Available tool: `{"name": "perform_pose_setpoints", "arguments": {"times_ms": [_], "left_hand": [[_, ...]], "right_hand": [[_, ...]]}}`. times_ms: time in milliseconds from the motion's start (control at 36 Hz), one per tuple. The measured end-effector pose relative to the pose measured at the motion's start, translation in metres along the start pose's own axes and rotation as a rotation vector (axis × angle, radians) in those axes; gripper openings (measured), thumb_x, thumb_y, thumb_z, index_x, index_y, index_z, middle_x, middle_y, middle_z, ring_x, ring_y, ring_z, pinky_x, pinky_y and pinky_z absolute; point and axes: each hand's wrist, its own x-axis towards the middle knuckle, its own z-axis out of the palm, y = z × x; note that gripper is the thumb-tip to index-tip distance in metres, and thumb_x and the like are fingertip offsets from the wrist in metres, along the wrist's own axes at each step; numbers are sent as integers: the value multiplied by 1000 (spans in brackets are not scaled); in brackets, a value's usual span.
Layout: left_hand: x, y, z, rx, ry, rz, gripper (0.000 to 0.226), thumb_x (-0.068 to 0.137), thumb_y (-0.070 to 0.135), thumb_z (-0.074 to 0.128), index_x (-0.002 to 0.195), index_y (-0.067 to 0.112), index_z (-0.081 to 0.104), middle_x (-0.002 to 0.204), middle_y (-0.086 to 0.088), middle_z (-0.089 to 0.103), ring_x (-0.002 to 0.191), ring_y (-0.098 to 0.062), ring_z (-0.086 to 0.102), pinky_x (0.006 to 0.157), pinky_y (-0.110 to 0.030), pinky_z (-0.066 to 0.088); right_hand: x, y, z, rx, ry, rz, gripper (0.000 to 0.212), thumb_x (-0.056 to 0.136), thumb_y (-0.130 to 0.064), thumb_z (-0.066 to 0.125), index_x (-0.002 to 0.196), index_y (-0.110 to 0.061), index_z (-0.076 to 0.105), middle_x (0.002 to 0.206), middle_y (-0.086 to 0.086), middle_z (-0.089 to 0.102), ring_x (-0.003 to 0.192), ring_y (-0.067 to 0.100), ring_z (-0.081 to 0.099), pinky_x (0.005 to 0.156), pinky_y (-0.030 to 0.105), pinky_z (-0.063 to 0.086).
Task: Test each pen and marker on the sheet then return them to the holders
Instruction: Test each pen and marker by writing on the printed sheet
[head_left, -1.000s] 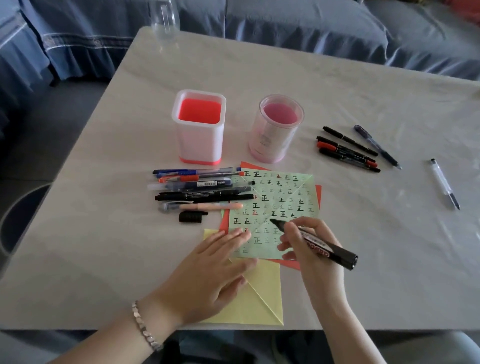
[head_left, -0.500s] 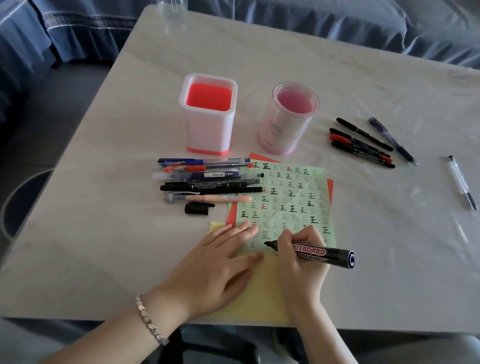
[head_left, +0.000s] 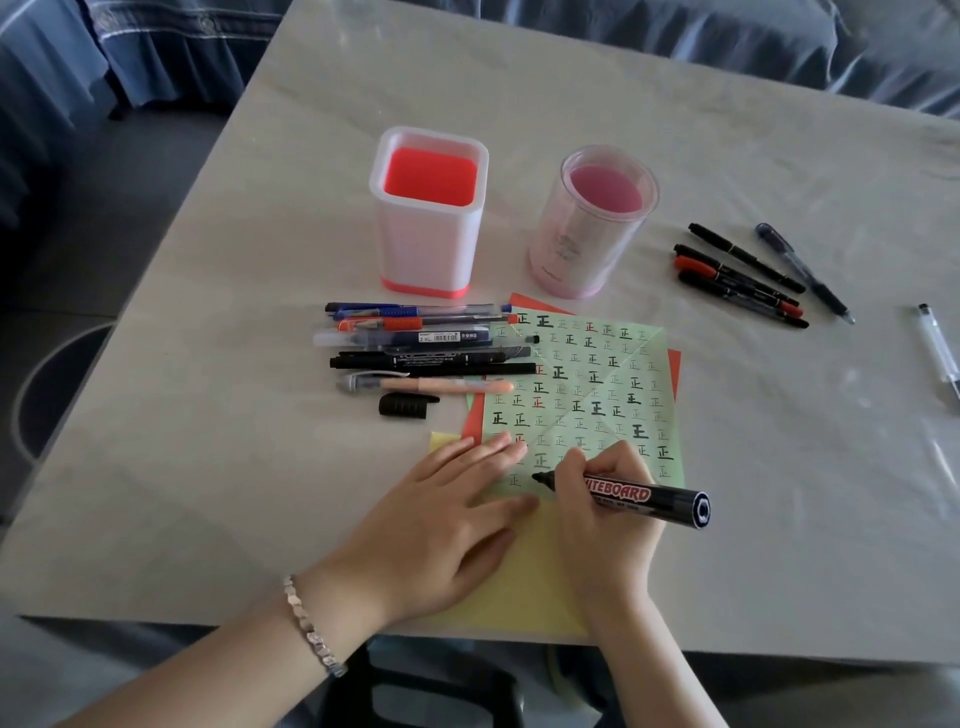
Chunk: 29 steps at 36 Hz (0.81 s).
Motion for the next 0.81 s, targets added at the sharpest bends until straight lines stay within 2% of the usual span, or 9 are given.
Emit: {"name": "perform_pose_setpoints", "arguments": {"times_ms": [139, 250, 361, 639, 806], "left_hand": [[0, 0, 0, -7, 2, 1, 32, 94, 32, 41, 118, 25, 61, 140, -8, 46, 134, -21, 34, 110, -36, 23], [1, 0, 0, -1, -7, -6, 33, 94, 32, 40, 118, 25, 62, 141, -7, 46, 135, -20, 32, 111, -35, 21], [1, 0, 0, -6, -2, -4, 33, 94, 32, 41, 118, 24, 63, 140, -7, 47, 134, -21, 34, 111, -35, 22], [1, 0, 1, -2, -1, -4, 33, 94, 32, 41, 118, 24, 62, 140, -8, 46, 135, -21, 34, 111, -36, 22], [0, 0, 0, 4, -12, -5, 34, 95, 33, 39, 120, 24, 61, 141, -7, 45, 135, -20, 32, 111, -36, 22]], "right_hand": [[0, -1, 0, -10, -3, 4, 30, 73, -15, 56, 52, -16, 34, 46, -9, 44, 42, 3, 37, 44, 10, 28], [0, 2, 0, -39, 1, 7, 37, 78, -6, 60, 53, -16, 34, 42, -12, 43, 42, 3, 38, 44, 10, 29], [1, 1, -1, -58, 46, 4, 31, 73, -15, 55, 52, -16, 33, 43, -11, 43, 41, 4, 36, 44, 11, 28], [1, 2, -2, -29, 27, 17, 30, 72, -16, 56, 52, -15, 34, 44, -10, 41, 42, 3, 35, 45, 12, 29], [0, 3, -3, -30, 34, -8, 30, 69, -11, 55, 50, -16, 32, 45, -8, 40, 44, 4, 35, 47, 11, 30]]}}
